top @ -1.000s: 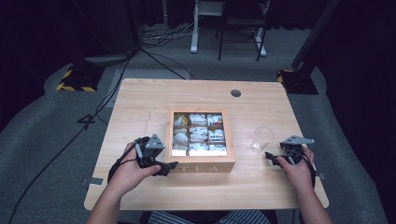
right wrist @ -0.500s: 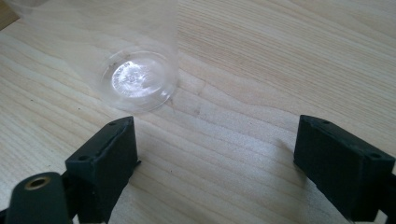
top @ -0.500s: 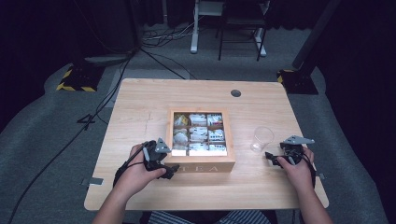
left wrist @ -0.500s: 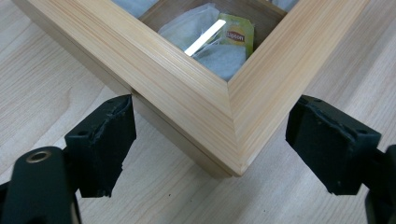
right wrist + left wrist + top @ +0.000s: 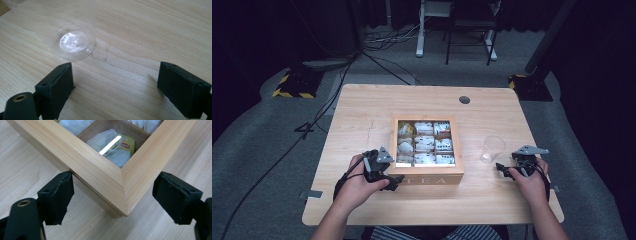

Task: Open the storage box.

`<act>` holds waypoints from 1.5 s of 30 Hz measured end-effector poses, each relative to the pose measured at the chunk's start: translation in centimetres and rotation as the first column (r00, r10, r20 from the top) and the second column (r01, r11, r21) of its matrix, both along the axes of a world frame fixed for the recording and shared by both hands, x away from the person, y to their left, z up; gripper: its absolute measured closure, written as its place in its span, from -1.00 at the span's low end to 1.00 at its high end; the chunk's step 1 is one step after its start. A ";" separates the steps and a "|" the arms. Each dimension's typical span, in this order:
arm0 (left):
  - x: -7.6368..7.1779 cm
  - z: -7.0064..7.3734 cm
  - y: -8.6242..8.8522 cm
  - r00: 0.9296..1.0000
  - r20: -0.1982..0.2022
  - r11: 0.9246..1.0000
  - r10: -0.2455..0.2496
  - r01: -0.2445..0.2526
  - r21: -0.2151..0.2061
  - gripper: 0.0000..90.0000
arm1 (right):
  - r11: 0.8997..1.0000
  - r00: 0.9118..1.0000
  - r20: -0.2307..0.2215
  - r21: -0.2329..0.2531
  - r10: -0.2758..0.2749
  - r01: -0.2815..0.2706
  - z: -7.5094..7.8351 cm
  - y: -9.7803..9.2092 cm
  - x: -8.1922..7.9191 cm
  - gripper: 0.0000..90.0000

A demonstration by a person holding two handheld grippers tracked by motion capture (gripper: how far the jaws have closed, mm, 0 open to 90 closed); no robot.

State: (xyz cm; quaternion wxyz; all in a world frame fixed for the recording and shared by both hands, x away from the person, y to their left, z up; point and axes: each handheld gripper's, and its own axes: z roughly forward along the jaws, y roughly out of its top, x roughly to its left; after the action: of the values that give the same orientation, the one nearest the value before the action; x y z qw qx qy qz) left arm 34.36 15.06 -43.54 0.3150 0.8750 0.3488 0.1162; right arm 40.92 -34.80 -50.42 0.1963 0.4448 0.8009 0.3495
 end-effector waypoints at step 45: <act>0.2 4.5 0.2 0.962 0.236 0.987 0.137 -0.113 -0.115 -0.43 | 1.000 1.000 0.002 0.001 -0.013 0.013 0.0 0.1 -0.4 -0.64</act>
State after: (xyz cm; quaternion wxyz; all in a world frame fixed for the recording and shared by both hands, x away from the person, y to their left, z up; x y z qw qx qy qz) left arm 34.55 15.21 -38.99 0.3910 0.8134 0.3676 0.2246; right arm 40.52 -34.67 -50.39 0.1993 0.4495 0.7977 0.3492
